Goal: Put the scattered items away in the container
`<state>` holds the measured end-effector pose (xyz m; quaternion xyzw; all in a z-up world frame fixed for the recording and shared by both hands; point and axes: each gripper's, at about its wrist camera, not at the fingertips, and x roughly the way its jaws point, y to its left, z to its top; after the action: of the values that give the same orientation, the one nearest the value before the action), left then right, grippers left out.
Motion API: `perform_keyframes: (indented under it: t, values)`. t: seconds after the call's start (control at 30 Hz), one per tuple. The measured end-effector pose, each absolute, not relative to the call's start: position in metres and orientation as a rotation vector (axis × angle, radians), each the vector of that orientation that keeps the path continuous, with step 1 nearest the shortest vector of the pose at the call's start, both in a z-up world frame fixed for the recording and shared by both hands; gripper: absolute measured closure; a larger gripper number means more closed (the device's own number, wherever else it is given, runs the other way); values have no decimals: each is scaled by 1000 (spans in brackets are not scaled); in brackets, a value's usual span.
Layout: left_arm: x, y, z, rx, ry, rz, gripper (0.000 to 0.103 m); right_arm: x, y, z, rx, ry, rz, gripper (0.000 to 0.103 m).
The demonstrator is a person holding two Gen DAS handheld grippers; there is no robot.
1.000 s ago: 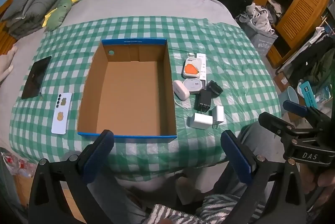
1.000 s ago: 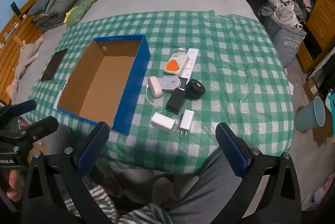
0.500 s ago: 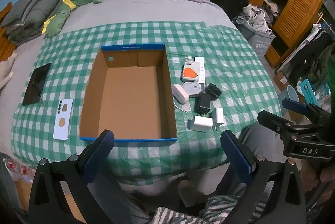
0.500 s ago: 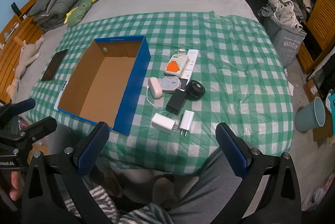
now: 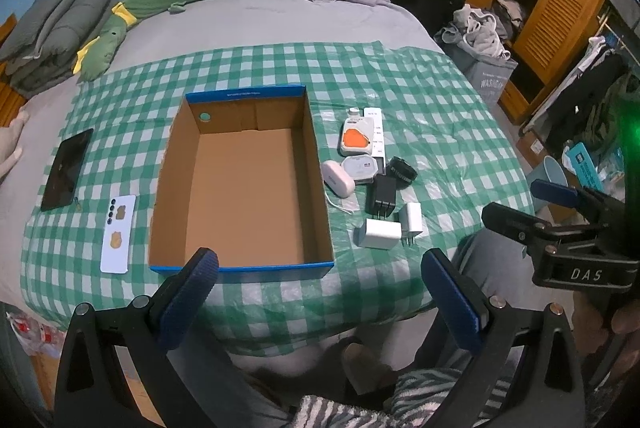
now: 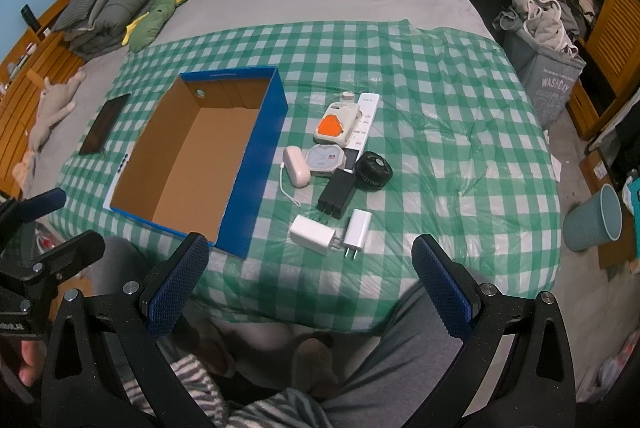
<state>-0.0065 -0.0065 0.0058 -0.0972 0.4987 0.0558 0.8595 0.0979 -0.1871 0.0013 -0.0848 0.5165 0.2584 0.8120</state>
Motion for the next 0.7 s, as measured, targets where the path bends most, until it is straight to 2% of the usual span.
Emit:
perform_keyframes:
  t: [0.7]
  values:
    - [-10, -7, -1, -212, 1051, 95, 1, 97, -188, 2, -182, 1103, 552, 2]
